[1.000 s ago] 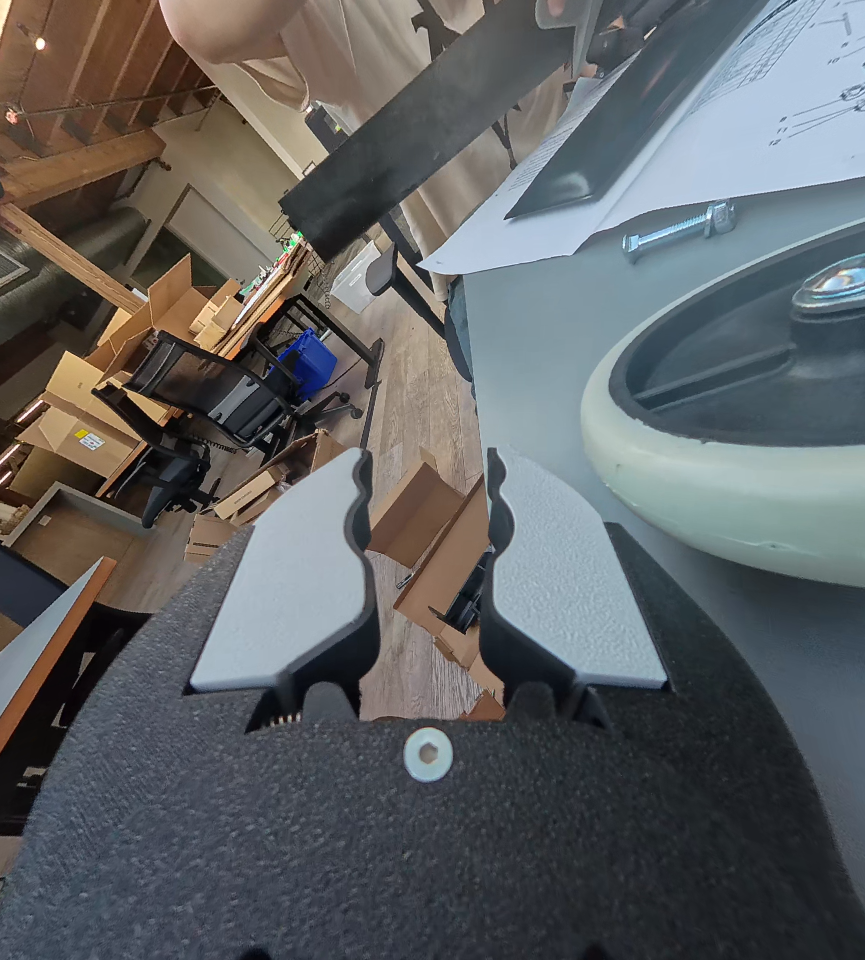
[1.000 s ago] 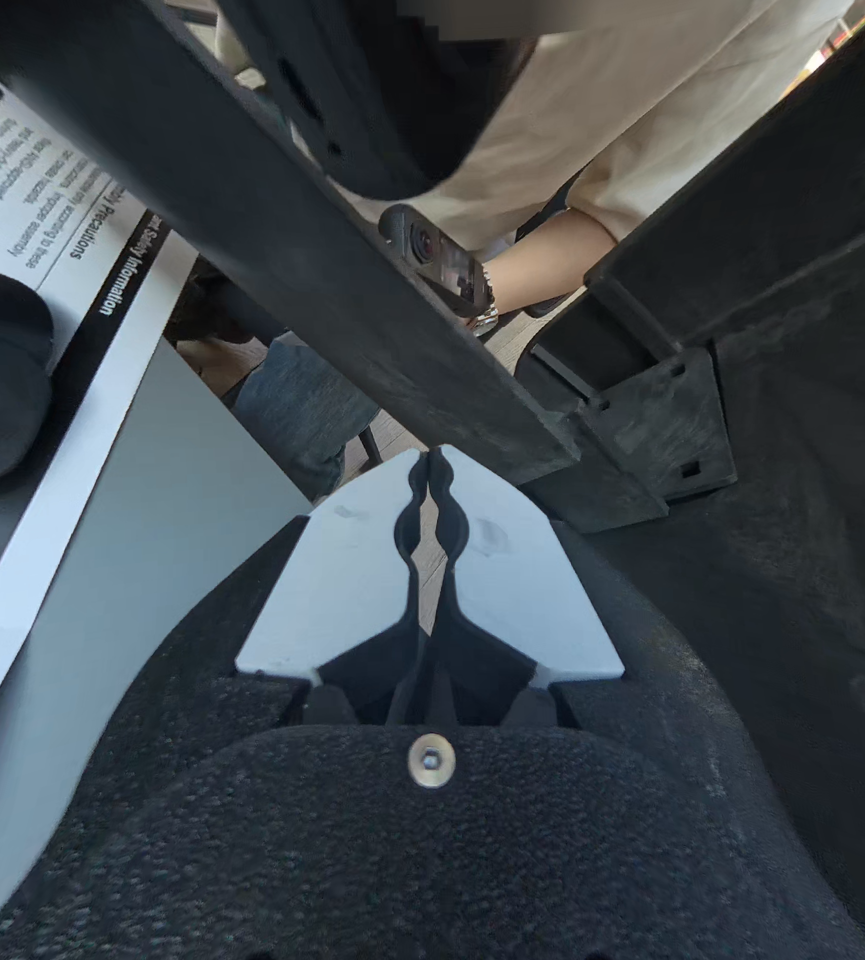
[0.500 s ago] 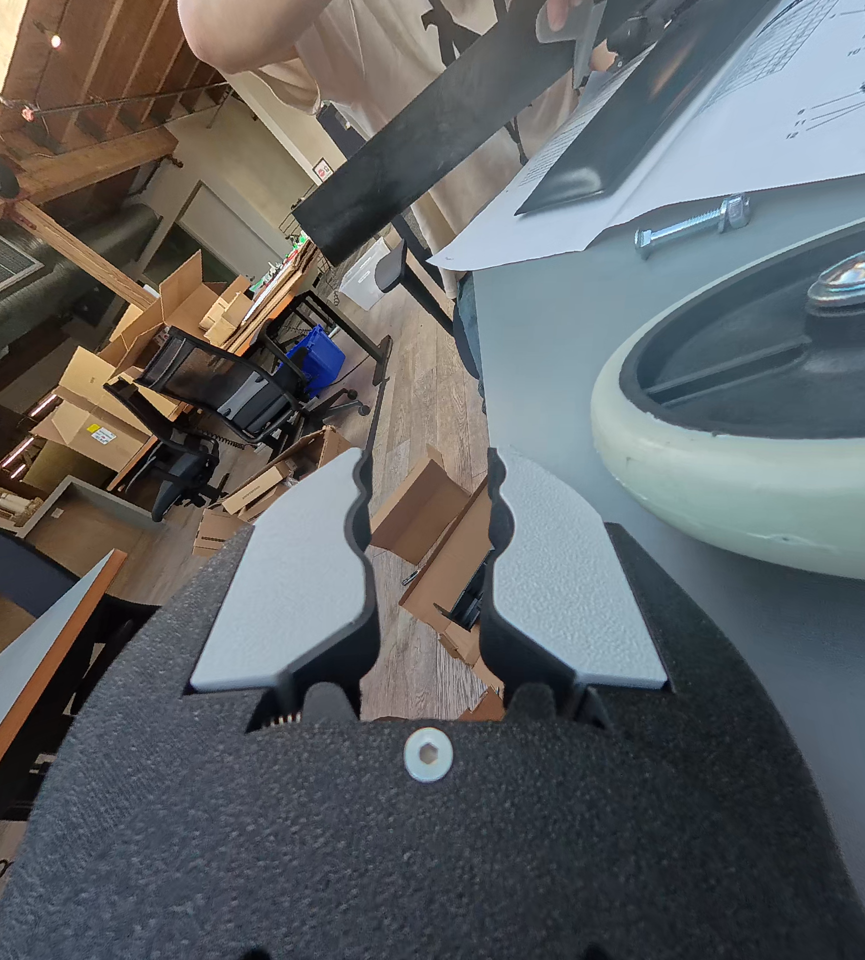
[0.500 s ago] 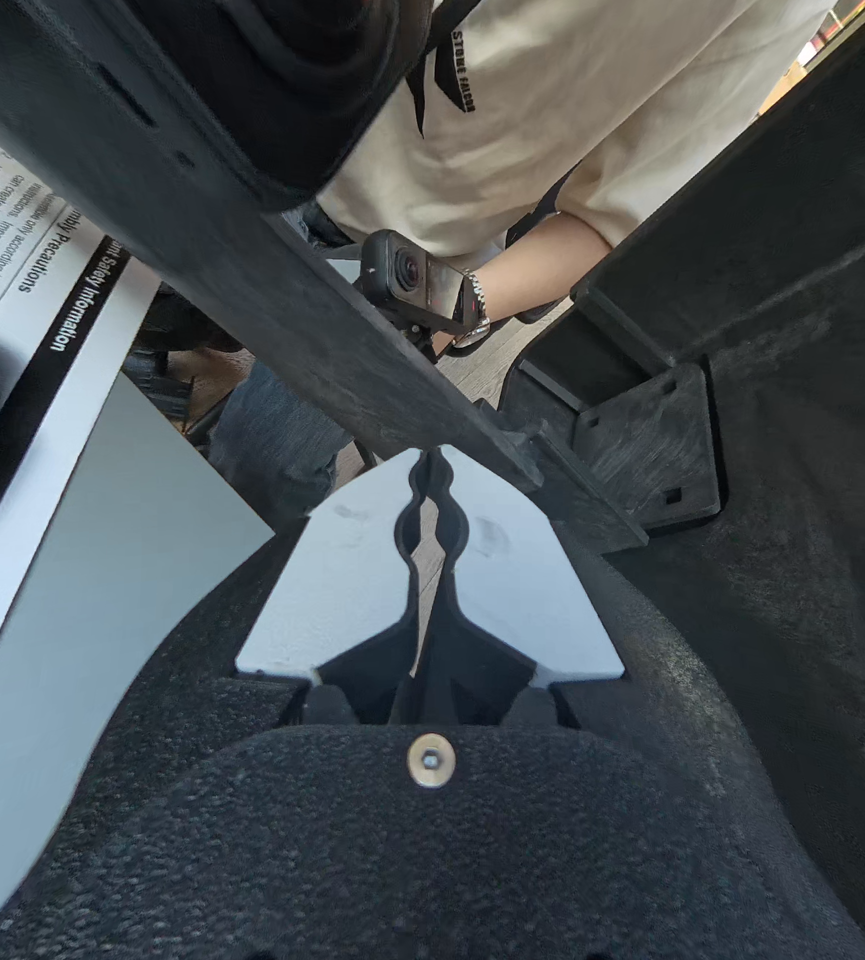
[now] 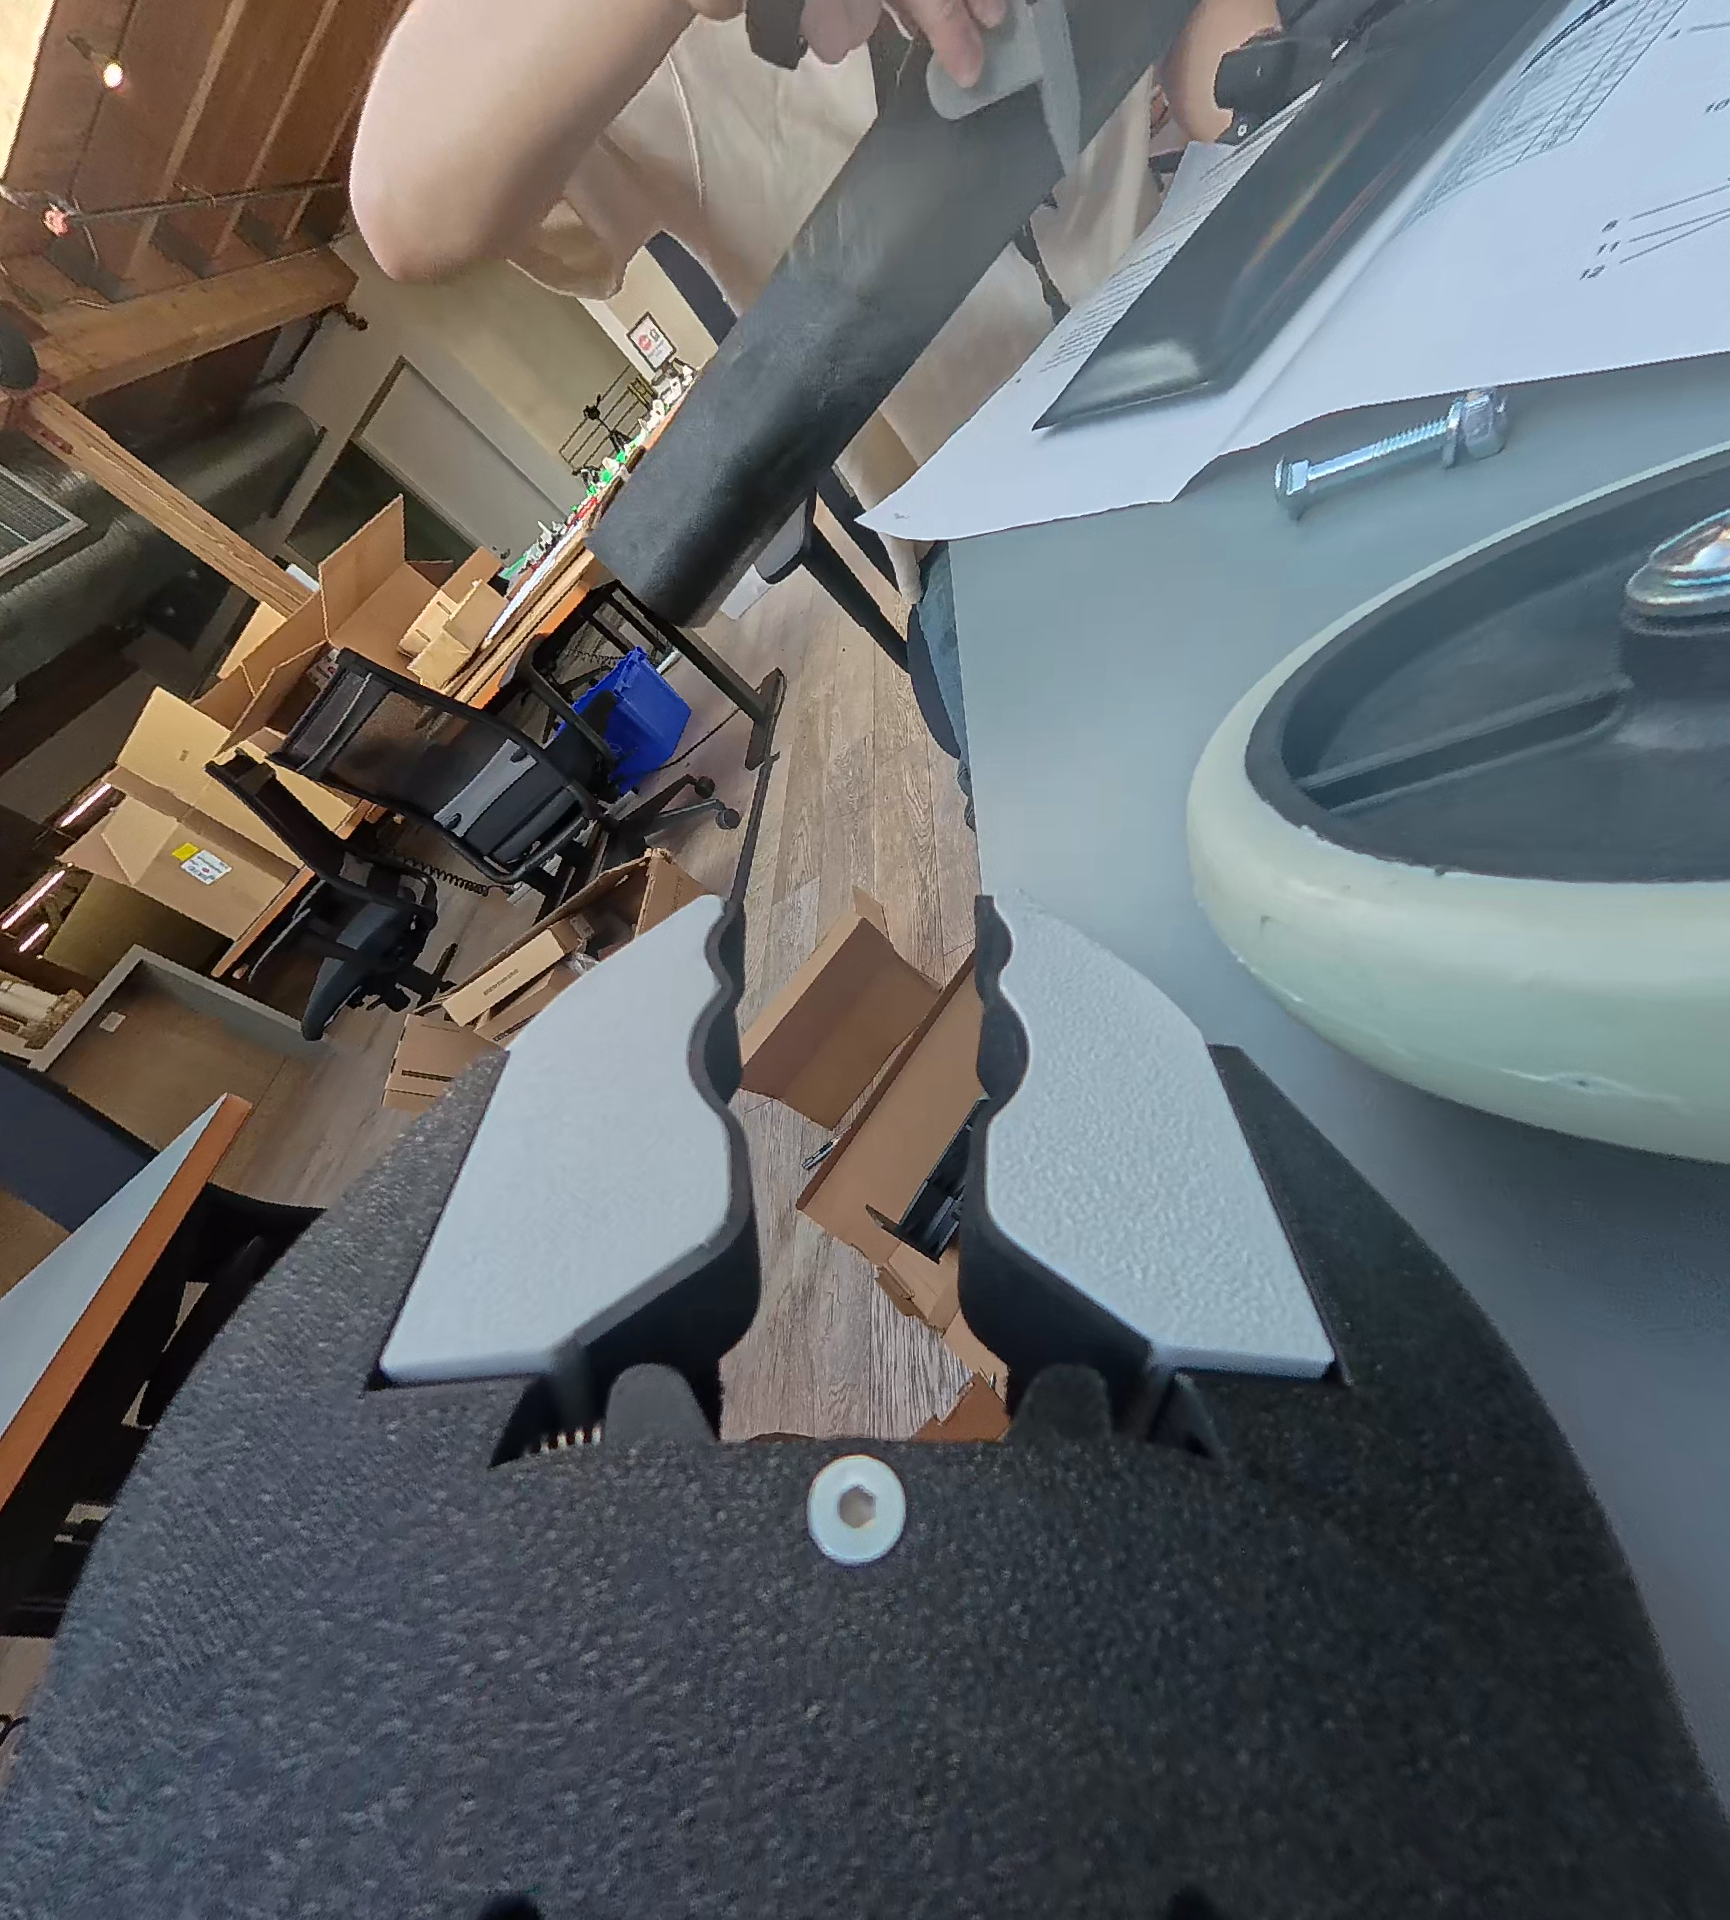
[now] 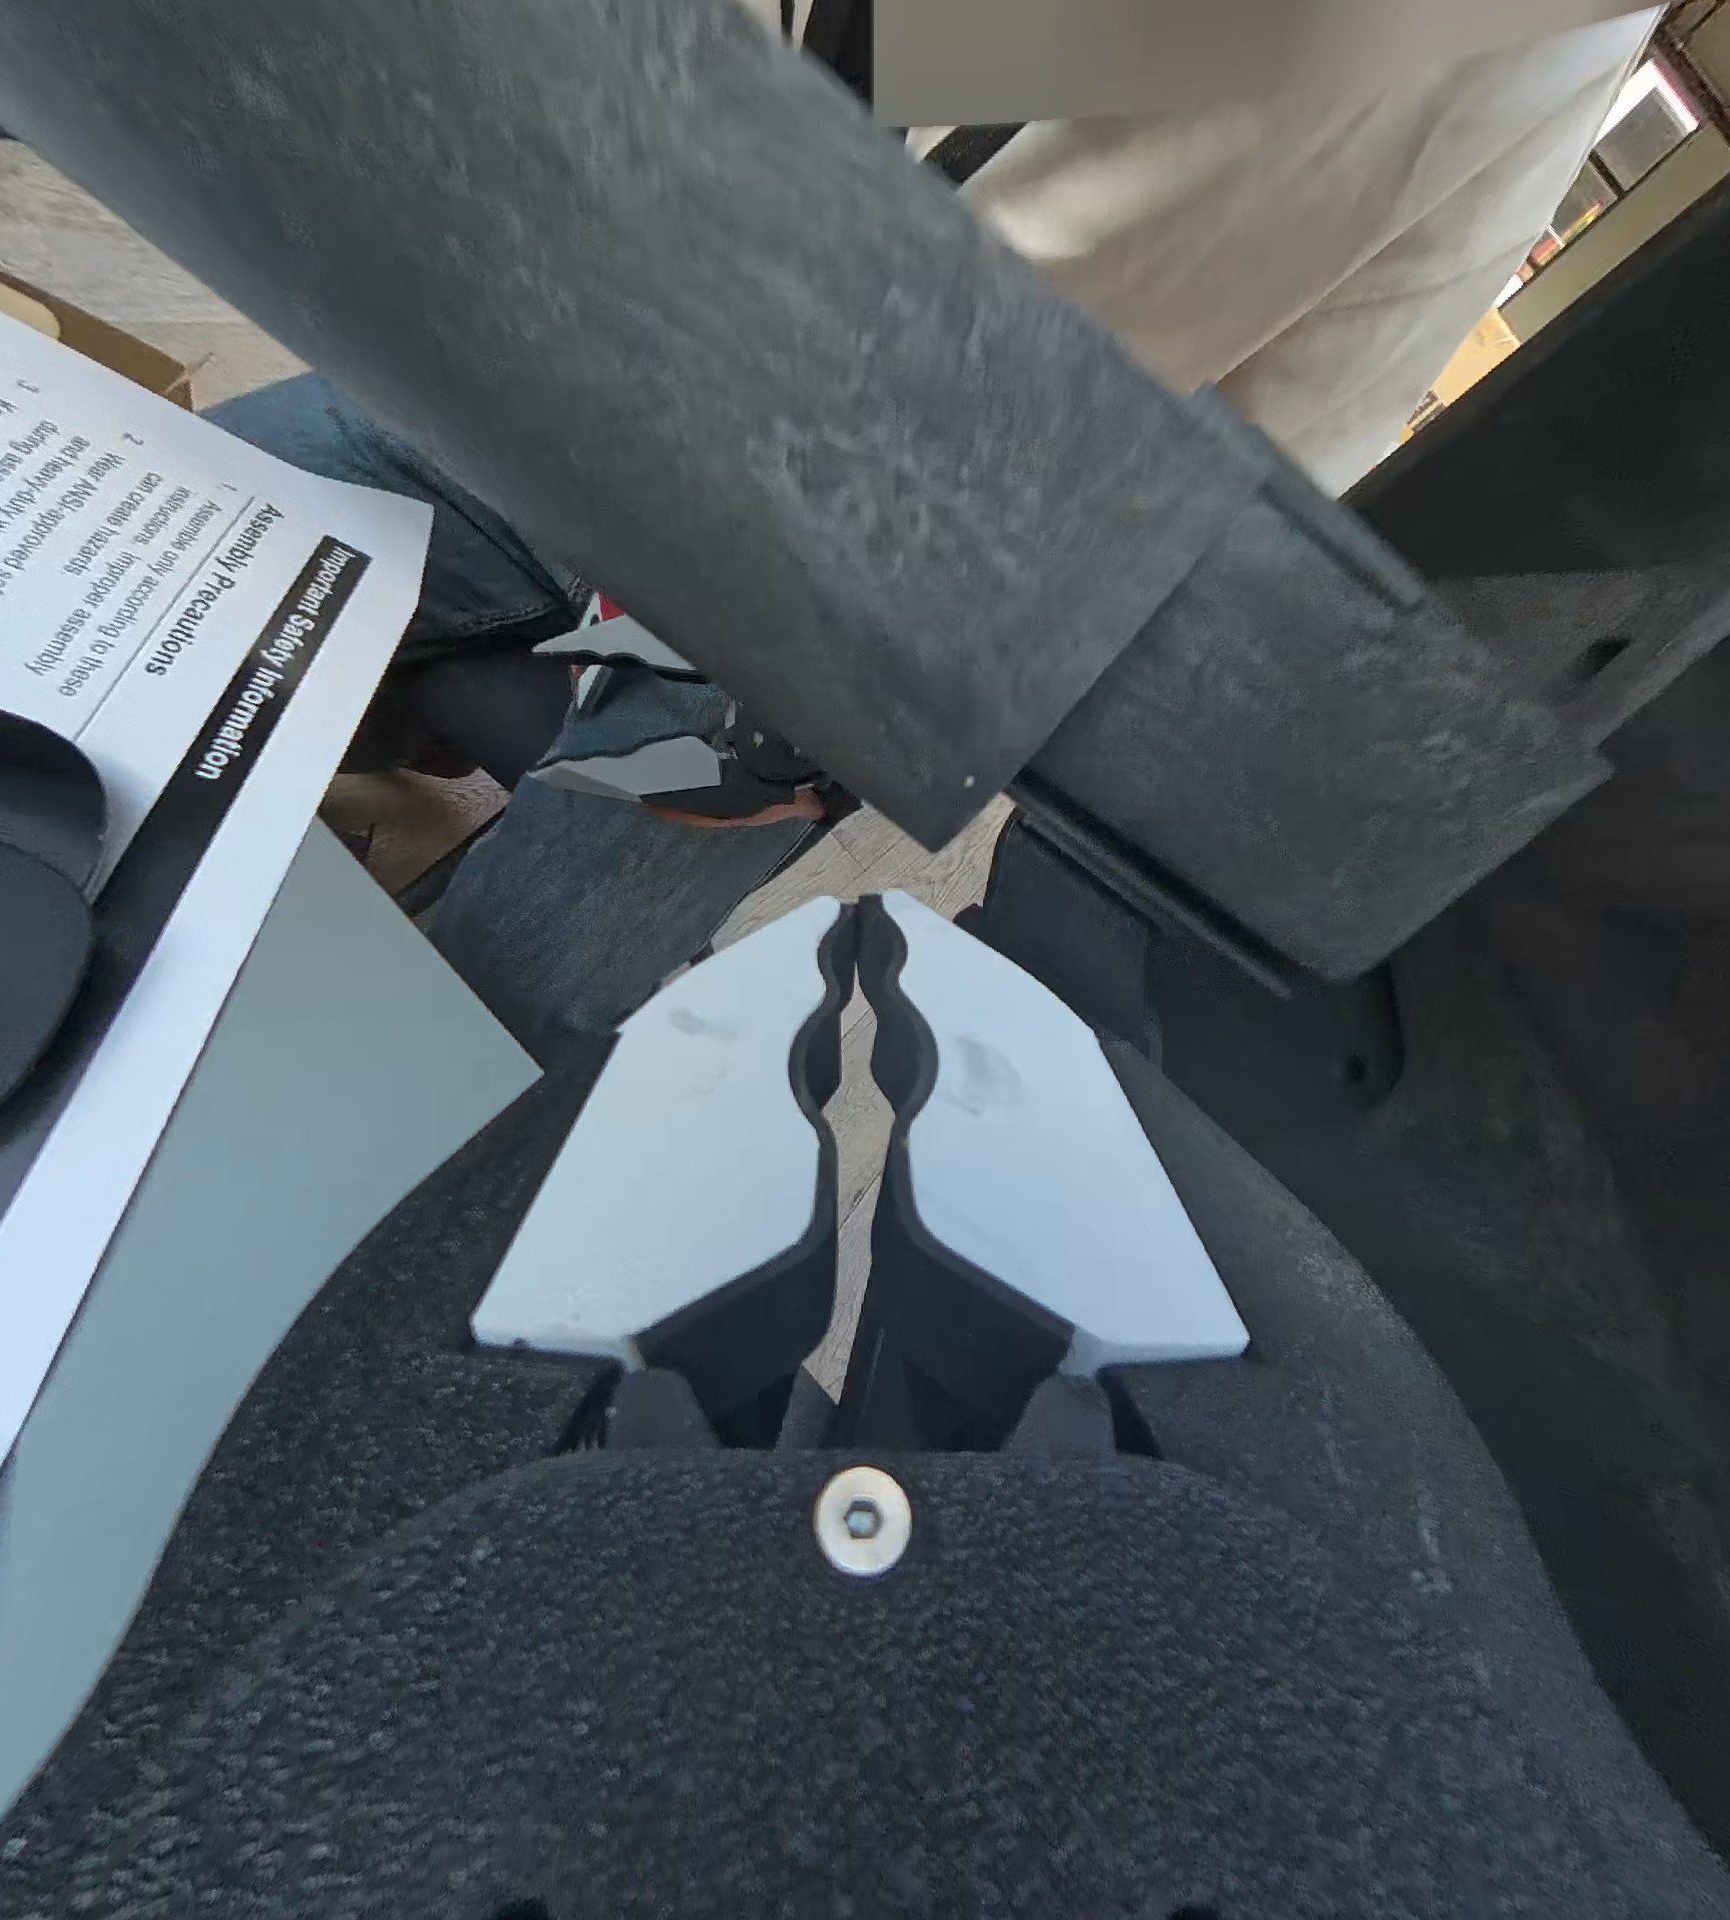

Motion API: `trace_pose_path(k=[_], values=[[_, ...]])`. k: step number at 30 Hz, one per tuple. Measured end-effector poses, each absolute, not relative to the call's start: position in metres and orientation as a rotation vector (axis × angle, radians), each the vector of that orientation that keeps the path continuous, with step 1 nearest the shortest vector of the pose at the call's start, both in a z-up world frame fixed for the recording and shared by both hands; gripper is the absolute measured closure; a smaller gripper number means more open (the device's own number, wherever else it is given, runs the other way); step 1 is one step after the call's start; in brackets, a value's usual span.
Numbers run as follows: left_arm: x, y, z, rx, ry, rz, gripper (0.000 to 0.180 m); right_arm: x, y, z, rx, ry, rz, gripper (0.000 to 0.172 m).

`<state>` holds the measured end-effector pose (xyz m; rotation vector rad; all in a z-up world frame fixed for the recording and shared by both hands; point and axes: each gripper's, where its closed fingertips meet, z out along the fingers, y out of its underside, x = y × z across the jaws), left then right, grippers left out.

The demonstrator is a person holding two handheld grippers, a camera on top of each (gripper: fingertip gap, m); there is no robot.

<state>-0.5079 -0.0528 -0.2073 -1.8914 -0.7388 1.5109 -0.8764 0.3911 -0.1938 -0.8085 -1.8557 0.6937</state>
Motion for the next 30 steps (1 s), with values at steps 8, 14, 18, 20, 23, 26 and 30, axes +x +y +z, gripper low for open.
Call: trace_pose_path(k=[8, 14, 18, 20, 23, 26, 30], values=[[-0.508, -0.053, -0.207, -1.891, -0.741, 1.511, 0.138, -0.879, 0.380, -0.183, -0.768, -1.823, 0.691, 0.172], [-0.508, -0.052, -0.209, -1.903, -0.733, 1.509, 0.138, -0.911, 0.420, -0.211, -0.266, -1.794, -0.254, 0.172], [-0.509, -0.053, -0.210, -1.913, -0.737, 1.514, 0.138, -0.937, 0.411, -0.214, -0.194, -1.819, -0.315, 0.172], [-0.509, -0.052, -0.211, -1.920, -0.733, 1.518, 0.138, -0.945, 0.411, -0.214, -0.236, -1.859, -0.288, 0.172], [-0.509, -0.052, -0.212, -1.926, -0.734, 1.512, 0.138, -0.949, 0.416, -0.215, -0.271, -1.867, -0.317, 0.172], [-0.509, -0.052, -0.212, -1.922, -0.734, 1.507, 0.138, -0.945, 0.417, -0.224, -0.265, -1.883, -0.330, 0.172], [-0.509, -0.052, -0.211, -1.917, -0.735, 1.505, 0.138, -0.925, 0.411, -0.234, -0.270, -1.955, -0.309, 0.172]])
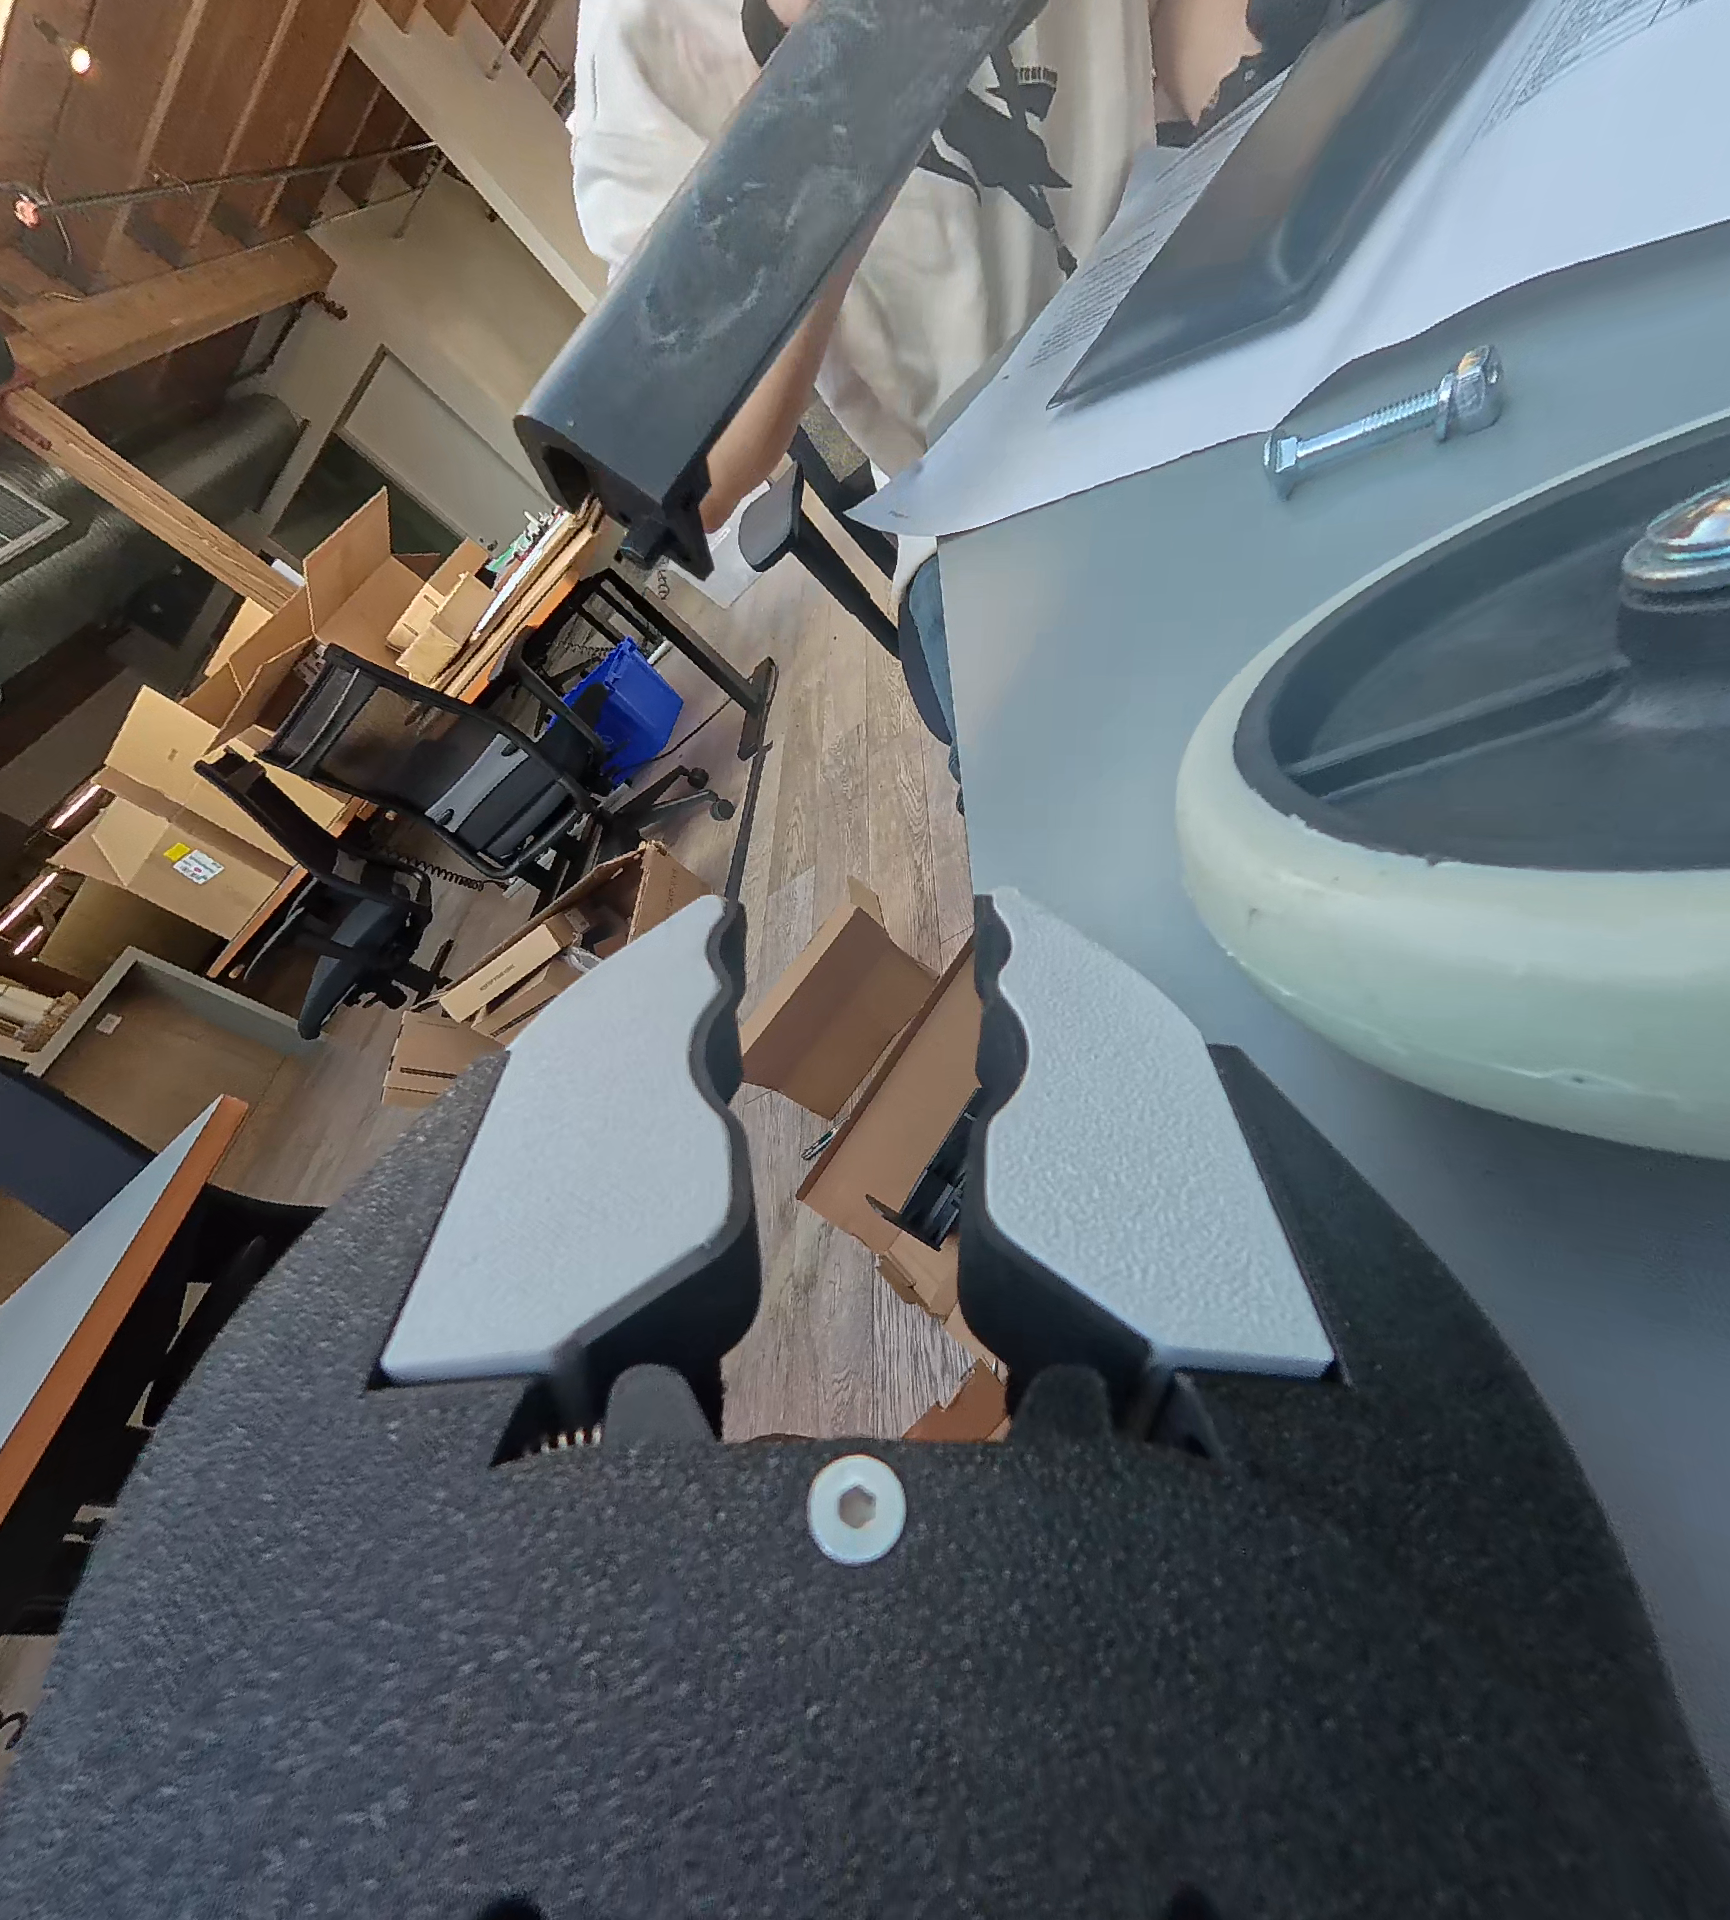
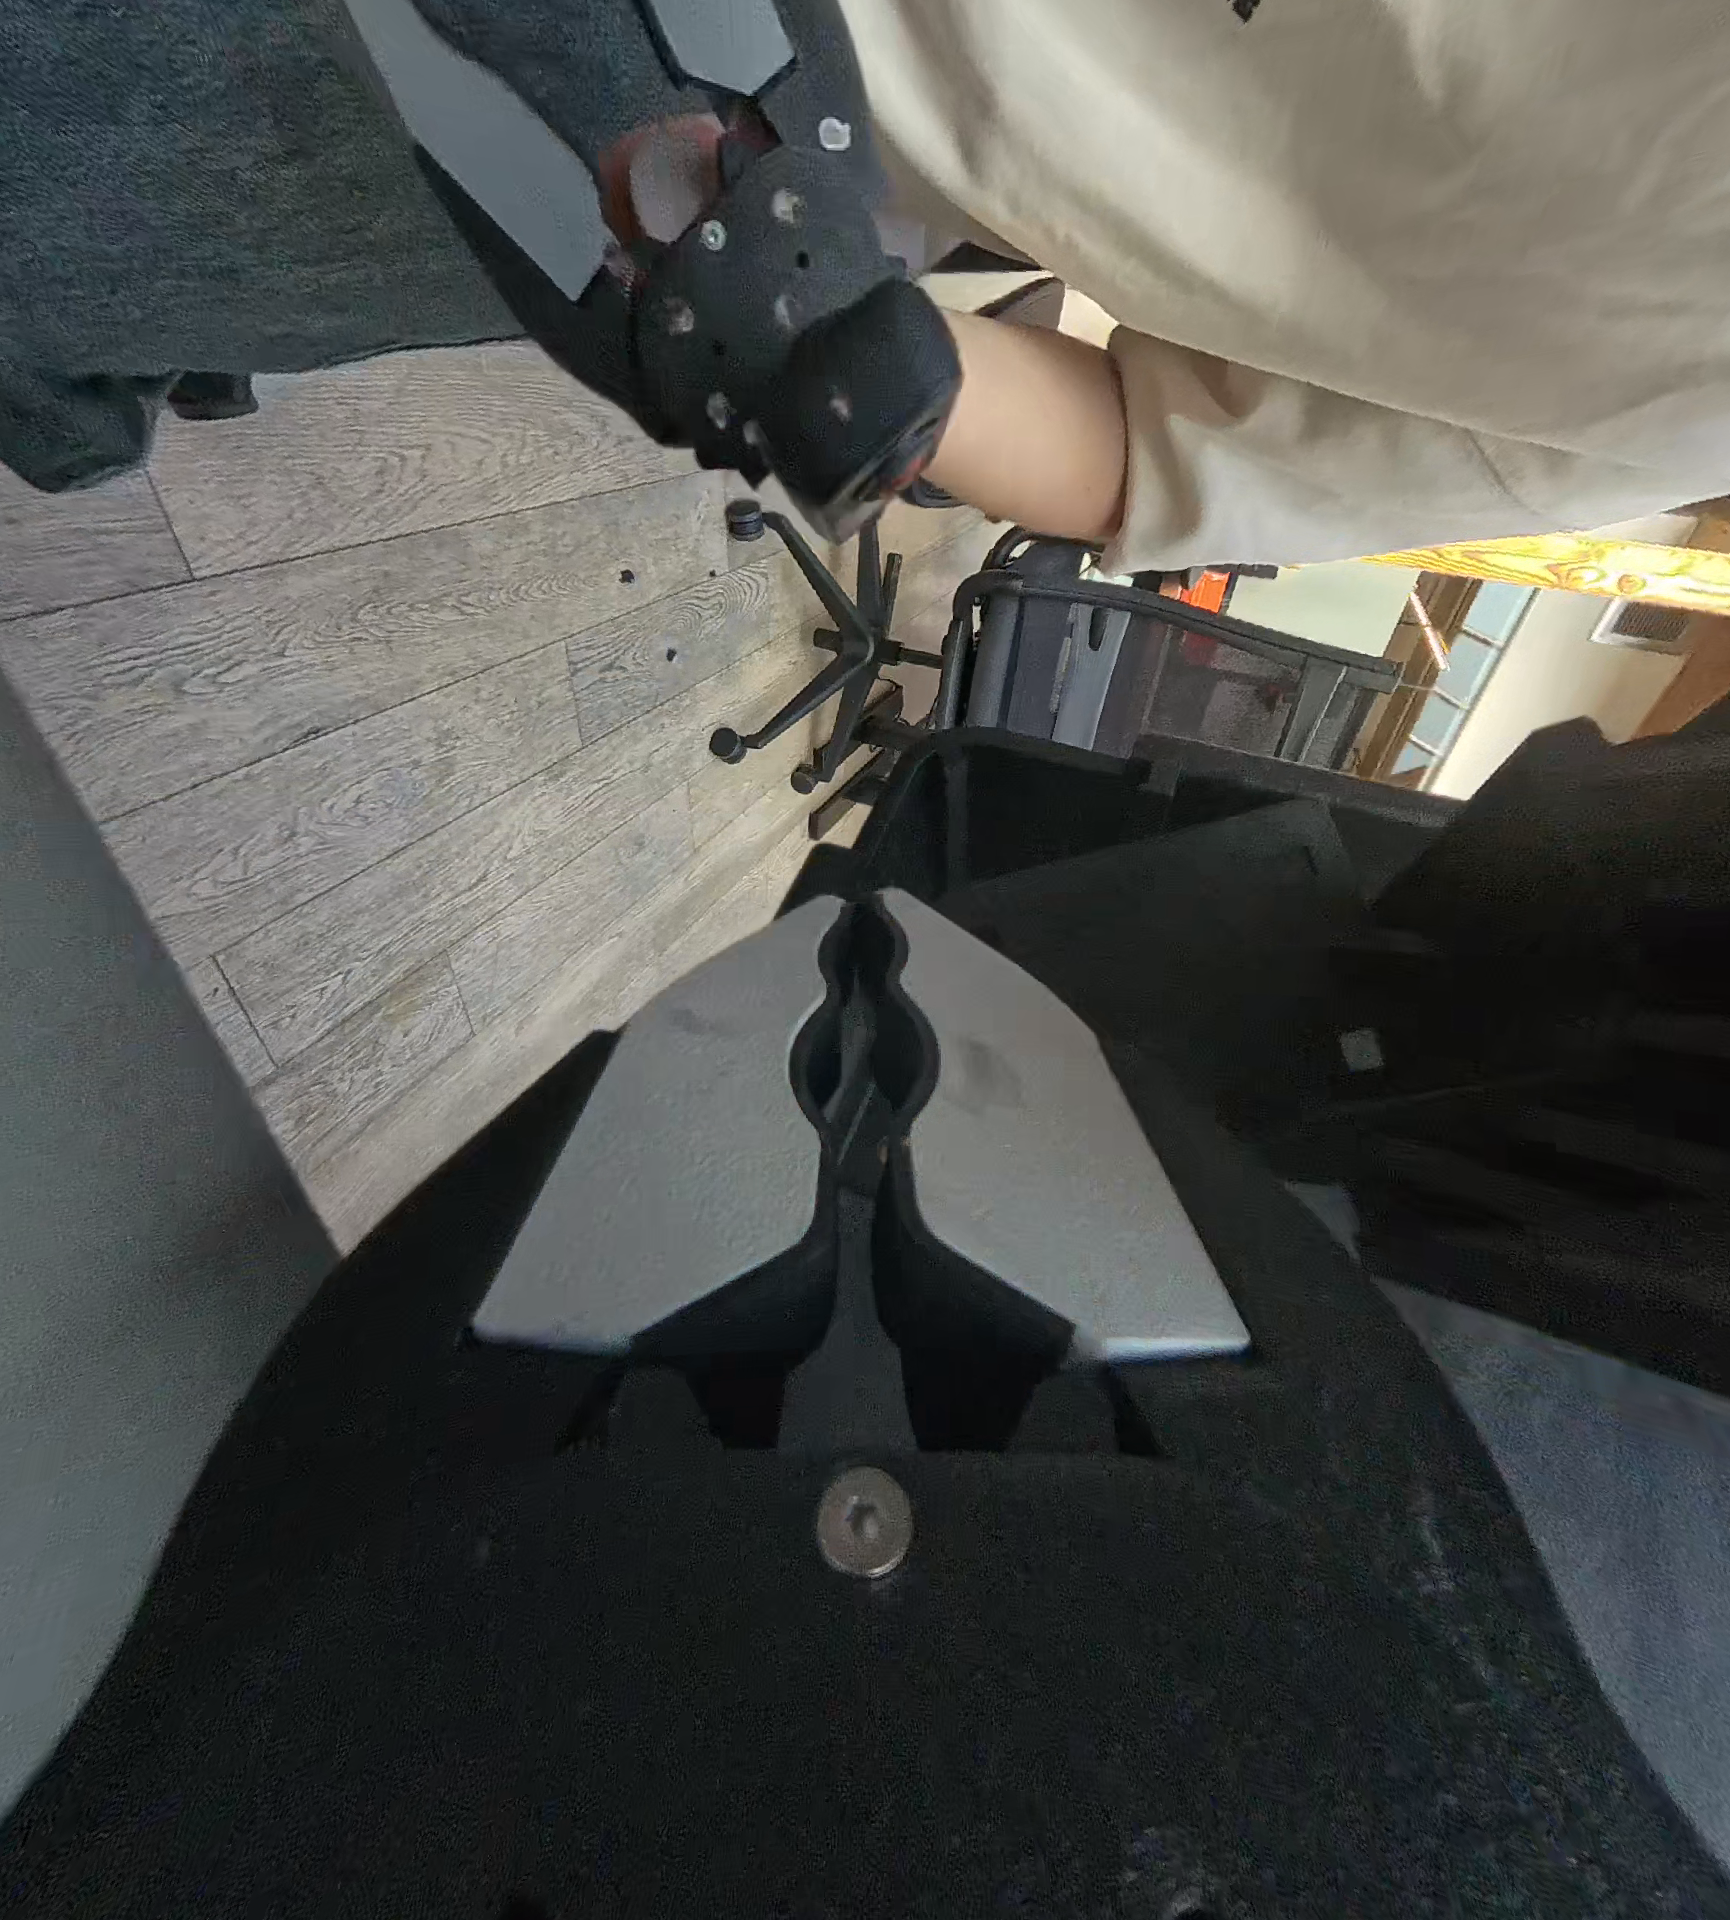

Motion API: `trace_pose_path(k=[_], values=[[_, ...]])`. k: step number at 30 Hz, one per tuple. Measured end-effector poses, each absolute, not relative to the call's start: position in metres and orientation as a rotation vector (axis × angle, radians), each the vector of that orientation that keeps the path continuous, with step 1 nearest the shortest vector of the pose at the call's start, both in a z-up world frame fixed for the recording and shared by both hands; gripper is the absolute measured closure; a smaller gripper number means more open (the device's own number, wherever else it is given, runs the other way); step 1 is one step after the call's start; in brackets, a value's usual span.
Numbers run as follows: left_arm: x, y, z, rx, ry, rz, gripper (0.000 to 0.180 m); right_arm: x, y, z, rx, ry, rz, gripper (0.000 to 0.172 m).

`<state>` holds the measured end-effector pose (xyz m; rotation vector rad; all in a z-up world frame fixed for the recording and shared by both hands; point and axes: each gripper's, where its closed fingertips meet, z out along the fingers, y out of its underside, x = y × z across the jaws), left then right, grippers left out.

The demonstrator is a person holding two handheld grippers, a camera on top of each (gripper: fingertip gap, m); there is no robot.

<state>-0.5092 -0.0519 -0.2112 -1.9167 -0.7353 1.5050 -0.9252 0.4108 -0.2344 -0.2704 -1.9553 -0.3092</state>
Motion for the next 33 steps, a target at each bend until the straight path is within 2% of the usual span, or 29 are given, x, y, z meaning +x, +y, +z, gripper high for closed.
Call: trace_pose_path(k=[6, 17, 24, 33], values=[[-0.510, -0.051, -0.211, -1.914, -0.735, 1.493, 0.138, -0.862, 0.414, -0.233, -0.159, -2.070, -0.449, 0.172], [-0.510, -0.051, -0.210, -1.915, -0.738, 1.500, 0.138, -0.707, 0.382, -0.213, -0.341, -2.327, -0.391, 0.172], [-0.507, -0.053, -0.205, -1.880, -0.743, 1.511, 0.138, -0.565, 0.317, -0.196, -0.451, -2.447, -0.135, 0.172], [-0.506, -0.054, -0.204, -1.871, -0.746, 1.513, 0.138, -0.441, 0.261, -0.218, -0.464, -2.493, 0.181, 0.172]])
